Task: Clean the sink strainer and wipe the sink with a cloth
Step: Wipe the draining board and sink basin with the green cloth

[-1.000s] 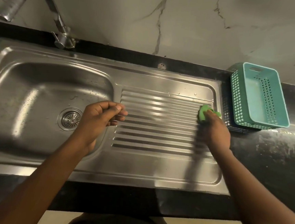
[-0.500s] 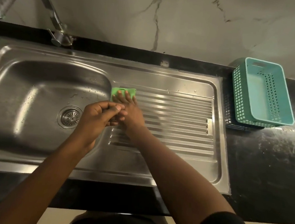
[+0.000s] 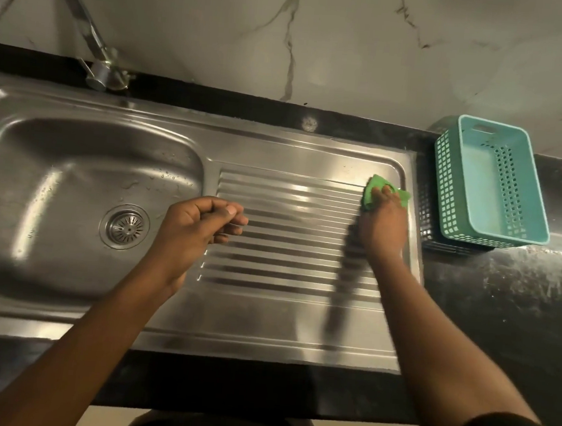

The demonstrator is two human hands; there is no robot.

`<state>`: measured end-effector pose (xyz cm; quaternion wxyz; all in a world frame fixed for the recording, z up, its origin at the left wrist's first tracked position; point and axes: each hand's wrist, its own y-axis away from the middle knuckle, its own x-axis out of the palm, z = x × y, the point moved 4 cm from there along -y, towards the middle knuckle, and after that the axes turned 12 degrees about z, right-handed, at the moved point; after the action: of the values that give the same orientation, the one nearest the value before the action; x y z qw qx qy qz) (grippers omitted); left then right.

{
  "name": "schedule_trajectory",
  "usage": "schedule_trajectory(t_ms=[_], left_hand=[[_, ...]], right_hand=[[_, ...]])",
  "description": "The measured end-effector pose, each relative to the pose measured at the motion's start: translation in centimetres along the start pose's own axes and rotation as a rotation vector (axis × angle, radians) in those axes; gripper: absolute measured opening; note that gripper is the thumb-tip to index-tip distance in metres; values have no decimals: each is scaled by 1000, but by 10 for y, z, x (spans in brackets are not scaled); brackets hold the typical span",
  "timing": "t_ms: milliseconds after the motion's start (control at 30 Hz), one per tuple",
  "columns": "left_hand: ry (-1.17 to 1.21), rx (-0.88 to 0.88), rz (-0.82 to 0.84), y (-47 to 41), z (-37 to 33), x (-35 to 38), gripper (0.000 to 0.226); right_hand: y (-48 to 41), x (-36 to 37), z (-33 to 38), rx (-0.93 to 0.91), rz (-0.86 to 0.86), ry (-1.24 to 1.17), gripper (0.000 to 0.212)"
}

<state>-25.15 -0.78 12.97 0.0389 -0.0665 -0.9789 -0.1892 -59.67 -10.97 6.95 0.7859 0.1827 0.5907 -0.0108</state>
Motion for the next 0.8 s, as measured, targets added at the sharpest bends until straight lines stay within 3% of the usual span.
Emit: schedule_trajectory(t_ms=[100,300,433,500,667,800], left_hand=[[6,-5,-15,2,-1,-5,16],[34,-5,-58,2,-5,-7,15],[26,7,-43,-1,-6,0,15],[32,6,-39,-2,-3,1,15],[51,3,-39,2,8,3,16],[68,-10,-54,11,17,-3,16]], right_hand=[[15,25,57,81,-31,-13,51],[54,76,186,-459,139,67,62],[47,73,170,-760,219,162,60],[35,59,124,-705,167,121,57],[-8,9,-8,-340,42,152,64],[-31,3,-13,-93,-2,142,61]])
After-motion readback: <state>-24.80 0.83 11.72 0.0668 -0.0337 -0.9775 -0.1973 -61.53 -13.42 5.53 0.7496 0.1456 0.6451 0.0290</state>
